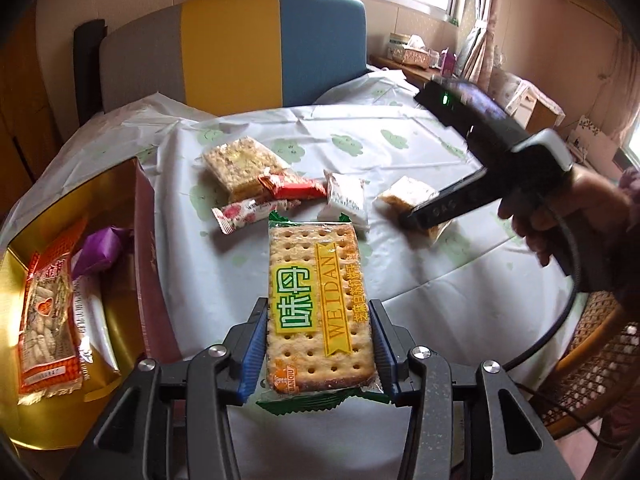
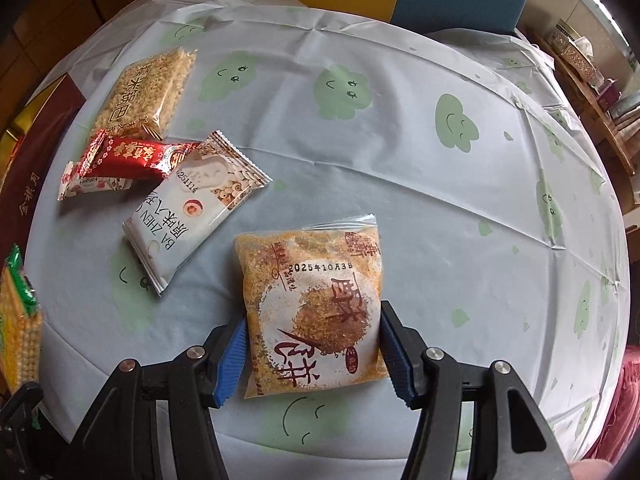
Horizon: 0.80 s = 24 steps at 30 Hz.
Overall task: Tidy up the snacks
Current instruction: 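Carry the cracker pack into the gold tray and open the left tool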
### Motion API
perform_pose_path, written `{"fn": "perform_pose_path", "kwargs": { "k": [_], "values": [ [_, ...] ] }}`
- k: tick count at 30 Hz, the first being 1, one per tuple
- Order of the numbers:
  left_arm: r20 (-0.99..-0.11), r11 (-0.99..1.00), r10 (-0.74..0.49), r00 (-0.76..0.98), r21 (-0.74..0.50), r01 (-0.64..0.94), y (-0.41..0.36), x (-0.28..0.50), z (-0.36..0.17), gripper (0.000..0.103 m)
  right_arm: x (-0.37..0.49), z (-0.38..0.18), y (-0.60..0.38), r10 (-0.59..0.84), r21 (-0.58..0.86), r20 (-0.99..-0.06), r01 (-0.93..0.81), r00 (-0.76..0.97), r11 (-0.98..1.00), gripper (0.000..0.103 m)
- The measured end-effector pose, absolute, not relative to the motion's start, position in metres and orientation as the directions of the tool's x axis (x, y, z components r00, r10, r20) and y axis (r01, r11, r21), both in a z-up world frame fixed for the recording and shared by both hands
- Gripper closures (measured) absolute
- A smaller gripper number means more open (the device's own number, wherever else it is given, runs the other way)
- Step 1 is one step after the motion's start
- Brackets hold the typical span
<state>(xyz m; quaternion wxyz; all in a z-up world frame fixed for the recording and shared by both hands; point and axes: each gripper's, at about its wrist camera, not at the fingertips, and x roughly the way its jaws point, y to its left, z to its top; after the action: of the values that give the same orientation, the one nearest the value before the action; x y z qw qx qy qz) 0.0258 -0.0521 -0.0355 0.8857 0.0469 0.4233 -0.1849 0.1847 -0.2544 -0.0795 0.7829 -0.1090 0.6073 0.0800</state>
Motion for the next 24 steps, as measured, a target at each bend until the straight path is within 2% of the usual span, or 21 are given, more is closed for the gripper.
{"fn": "perform_pose_path", "kwargs": {
  "k": [4, 10, 16, 24],
  "values": [
    [-0.746, 0.943, -0.289, 0.599, -0.113, 0.314, -0.032, 0.029, -0.016, 0.055, 0.183, -0.081, -0.252, -0.021, -0.094, -0.965, -0.271, 0.260, 0.958, 0.042],
    [-0.735, 0.974, -0.227, 0.639, -0.164, 0.158, 0.027, 0.048, 0.002, 0.055, 0.181, -0.079, -0.253, -0.016, -0.086, -0.966, -0.263, 0.257, 0.961, 0.042],
    [-0.775, 0.989, -0.053, 0.630, -0.129, -0.075, 0.107, 0.073, -0.006, 0.055, 0.180, -0.078, -0.251, -0.028, -0.105, -0.962, -0.275, 0.270, 0.956, 0.042],
    [-0.791, 0.969, 0.117, 0.601, -0.041, -0.243, 0.174, 0.101, -0.020, 0.054, 0.177, -0.077, -0.248, -0.041, -0.124, -0.959, -0.283, 0.282, 0.951, 0.042]
  ]
}}
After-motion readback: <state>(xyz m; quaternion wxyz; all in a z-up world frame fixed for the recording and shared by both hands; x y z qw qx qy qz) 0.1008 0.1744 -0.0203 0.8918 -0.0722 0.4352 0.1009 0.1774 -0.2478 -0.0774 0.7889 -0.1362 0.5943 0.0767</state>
